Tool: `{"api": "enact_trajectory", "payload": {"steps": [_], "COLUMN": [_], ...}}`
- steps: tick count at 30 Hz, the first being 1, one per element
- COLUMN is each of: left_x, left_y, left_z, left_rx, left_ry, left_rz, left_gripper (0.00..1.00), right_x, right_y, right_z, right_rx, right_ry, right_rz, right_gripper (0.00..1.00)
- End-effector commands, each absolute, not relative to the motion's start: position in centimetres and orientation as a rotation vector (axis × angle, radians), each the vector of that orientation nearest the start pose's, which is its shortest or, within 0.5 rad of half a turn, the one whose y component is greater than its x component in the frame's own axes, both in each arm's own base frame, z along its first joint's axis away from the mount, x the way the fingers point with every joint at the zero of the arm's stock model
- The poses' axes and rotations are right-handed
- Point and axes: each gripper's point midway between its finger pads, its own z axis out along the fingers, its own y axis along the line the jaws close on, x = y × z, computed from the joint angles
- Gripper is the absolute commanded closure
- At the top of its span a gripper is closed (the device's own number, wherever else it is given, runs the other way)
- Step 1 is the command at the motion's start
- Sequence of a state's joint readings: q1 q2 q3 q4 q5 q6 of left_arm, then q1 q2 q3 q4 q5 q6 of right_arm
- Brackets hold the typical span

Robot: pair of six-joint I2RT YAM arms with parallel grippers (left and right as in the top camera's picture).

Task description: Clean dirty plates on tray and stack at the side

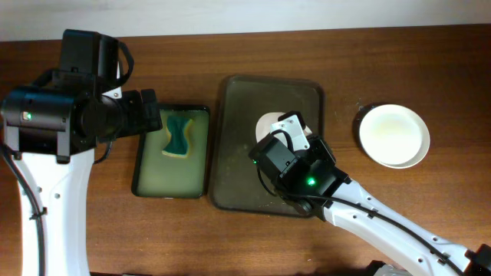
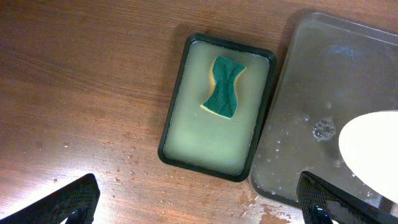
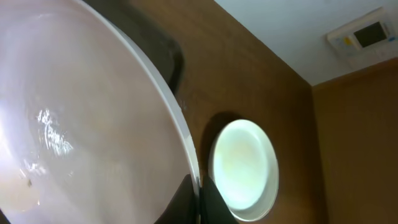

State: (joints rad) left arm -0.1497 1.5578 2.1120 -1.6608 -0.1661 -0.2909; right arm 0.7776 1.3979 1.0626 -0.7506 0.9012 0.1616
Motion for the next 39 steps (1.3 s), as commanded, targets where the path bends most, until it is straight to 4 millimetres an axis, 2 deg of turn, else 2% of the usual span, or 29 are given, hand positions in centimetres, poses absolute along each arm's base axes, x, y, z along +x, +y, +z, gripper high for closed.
{"api": "enact_trajectory", "payload": {"steps": [1, 3, 5, 6, 9, 11, 13, 14, 16, 18, 20, 23, 24, 25, 26, 28, 29, 30, 31, 32, 33, 34, 36, 39], "left_x": [30.1, 30.1, 30.1, 30.1, 30.1, 30.1, 30.1, 30.1, 30.1, 30.1, 30.1, 30.1, 30.1, 30.1, 30.1, 30.1, 30.1, 30.1, 30.1, 30.1, 30.1, 30.1, 30.1, 30.1], "left_y": [-1.3, -1.3, -1.3, -1.3, -1.3, -1.3, -1.3, -1.3, -1.3, -1.3, -1.3, -1.3, -1.3, -1.3, -1.3, -1.3, -1.3, -1.3, -1.3, -1.3, -1.3, -1.3, -1.3, -1.3], "left_z": [34.3, 34.3, 34.3, 34.3, 34.3, 34.3, 34.3, 34.3, 34.3, 34.3, 34.3, 34.3, 34.3, 34.3, 34.3, 34.3, 34.3, 34.3, 34.3, 34.3, 34.3, 34.3, 34.3, 34.3], "left_rx": [-0.244, -0.244, -0.244, -0.244, -0.244, -0.244, -0.244, -0.244, -0.244, -0.244, -0.244, -0.244, -0.244, -0.244, -0.244, -0.244, -0.244, -0.244, -0.244, -0.244, -0.244, -0.244, -0.244, -0.244], "left_ry": [2.63, 2.63, 2.63, 2.63, 2.63, 2.63, 2.63, 2.63, 2.63, 2.63, 2.63, 2.63, 2.63, 2.63, 2.63, 2.63, 2.63, 2.63, 2.63, 2.63, 2.63, 2.63, 2.63, 2.63], "left_rz": [0.097, 0.097, 0.097, 0.097, 0.097, 0.097, 0.097, 0.097, 0.097, 0.097, 0.097, 0.097, 0.097, 0.097, 0.097, 0.097, 0.097, 0.097, 0.097, 0.097, 0.097, 0.097, 0.097, 0.097], "left_gripper": [0.0, 0.0, 0.0, 0.0, 0.0, 0.0, 0.0, 0.0, 0.0, 0.0, 0.0, 0.0, 0.0, 0.0, 0.0, 0.0, 0.0, 0.0, 0.0, 0.0, 0.0, 0.0, 0.0, 0.0], "right_x": [33.0, 34.3, 34.8, 35.1, 35.0, 35.7, 36.7, 37.1, 37.1, 36.5, 35.0, 33.1, 32.9, 33.4, 34.0, 34.8, 35.2, 35.5, 35.1, 34.7, 33.6, 32.7, 29.8, 27.3], "right_y": [10.7, 9.7, 9.2, 8.8, 6.9, 4.8, 2.2, 0.0, -4.4, -9.1, -14.1, -17.6, -17.9, -17.5, -16.8, -15.3, -13.5, -10.5, -6.2, -3.3, 1.5, 4.2, 10.5, 15.1], "right_z": [18.4, 17.1, 17.3, 17.4, 17.5, 17.2, 16.5, 15.7, 13.8, 11.0, 6.9, 4.4, 4.6, 5.7, 7.8, 10.8, 13.3, 16.2, 19.5, 21.1, 23.6, 24.9, 27.3, 28.0], "right_rx": [-0.239, -0.135, -0.079, -0.079, -0.041, 0.163, 0.343, 0.479, 0.715, 0.93, 1.166, 1.328, 1.268, 1.145, 1.042, 0.936, 0.839, 0.691, 0.492, 0.371, 0.179, 0.073, -0.191, -0.382], "right_ry": [2.296, 2.46, 2.522, 2.523, 2.516, 2.529, 2.546, 2.55, 2.53, 2.506, 2.486, 2.452, 2.461, 2.463, 2.443, 2.41, 2.393, 2.382, 2.377, 2.372, 2.355, 2.339, 2.289, 2.269], "right_rz": [-0.555, -0.249, -0.05, -0.039, -0.17, -0.058, 0.173, 0.35, 0.539, 0.587, 0.593, 0.591, 0.593, 0.628, 0.626, 0.628, 0.626, 0.633, 0.636, 0.646, 0.643, 0.663, 0.726, 0.801], "right_gripper": [0.96, 0.96, 0.96, 0.96, 0.96, 0.96, 0.96, 0.96, 0.96, 0.96, 0.96, 0.95, 0.66, 0.47, 0.34, 0.33, 0.33, 0.33, 0.33, 0.33, 0.33, 0.33, 0.02, 0.02]}}
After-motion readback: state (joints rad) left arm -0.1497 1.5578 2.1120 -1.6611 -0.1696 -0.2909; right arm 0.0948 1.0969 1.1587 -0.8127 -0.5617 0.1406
